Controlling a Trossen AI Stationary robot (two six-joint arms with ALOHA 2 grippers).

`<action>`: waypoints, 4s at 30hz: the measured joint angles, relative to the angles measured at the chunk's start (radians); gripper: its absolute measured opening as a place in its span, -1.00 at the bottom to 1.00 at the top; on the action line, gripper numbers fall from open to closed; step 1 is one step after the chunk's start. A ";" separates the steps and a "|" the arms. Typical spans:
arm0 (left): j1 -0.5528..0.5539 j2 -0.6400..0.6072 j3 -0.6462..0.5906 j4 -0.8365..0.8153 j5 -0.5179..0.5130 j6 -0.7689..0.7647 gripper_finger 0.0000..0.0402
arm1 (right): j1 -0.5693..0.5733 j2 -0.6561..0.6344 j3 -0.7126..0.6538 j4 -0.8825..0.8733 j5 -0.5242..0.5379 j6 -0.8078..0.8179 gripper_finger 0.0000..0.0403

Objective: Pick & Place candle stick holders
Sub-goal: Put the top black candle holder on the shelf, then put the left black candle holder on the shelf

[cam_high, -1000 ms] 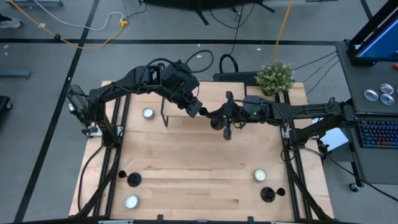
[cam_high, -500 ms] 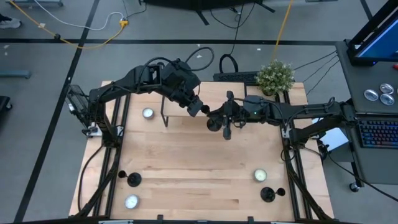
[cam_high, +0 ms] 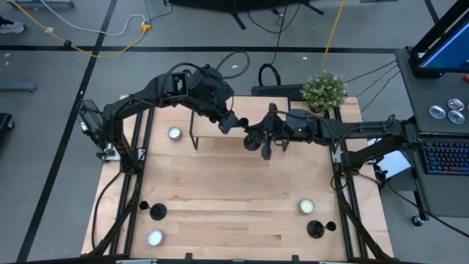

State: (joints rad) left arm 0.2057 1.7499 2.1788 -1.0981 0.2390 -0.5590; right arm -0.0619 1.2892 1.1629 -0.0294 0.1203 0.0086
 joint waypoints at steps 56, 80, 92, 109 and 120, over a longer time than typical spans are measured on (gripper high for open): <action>0.035 -1.204 -1.435 0.600 -0.533 0.163 -0.20 | -0.423 -0.174 -0.431 0.472 0.306 0.058 -0.97; 0.035 -1.284 -1.473 0.600 -0.537 0.189 -0.20 | -0.423 -0.132 -0.443 0.462 0.325 0.075 -0.96; 0.035 -1.284 -1.473 0.600 -0.528 0.190 -0.20 | -0.423 -0.112 -0.443 0.482 0.325 0.059 -0.96; 0.035 -1.284 -1.473 0.599 -0.528 0.186 -0.20 | -0.422 -0.143 -0.442 0.453 0.325 0.084 -0.30; 0.035 -1.283 -1.473 0.592 -0.525 0.185 -0.20 | -0.330 -0.299 -0.442 0.246 0.324 0.084 -0.06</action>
State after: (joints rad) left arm 0.2405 0.4667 0.7055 -0.5060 -0.2855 -0.3742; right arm -0.3922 0.9905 0.7208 0.2169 0.4446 0.0929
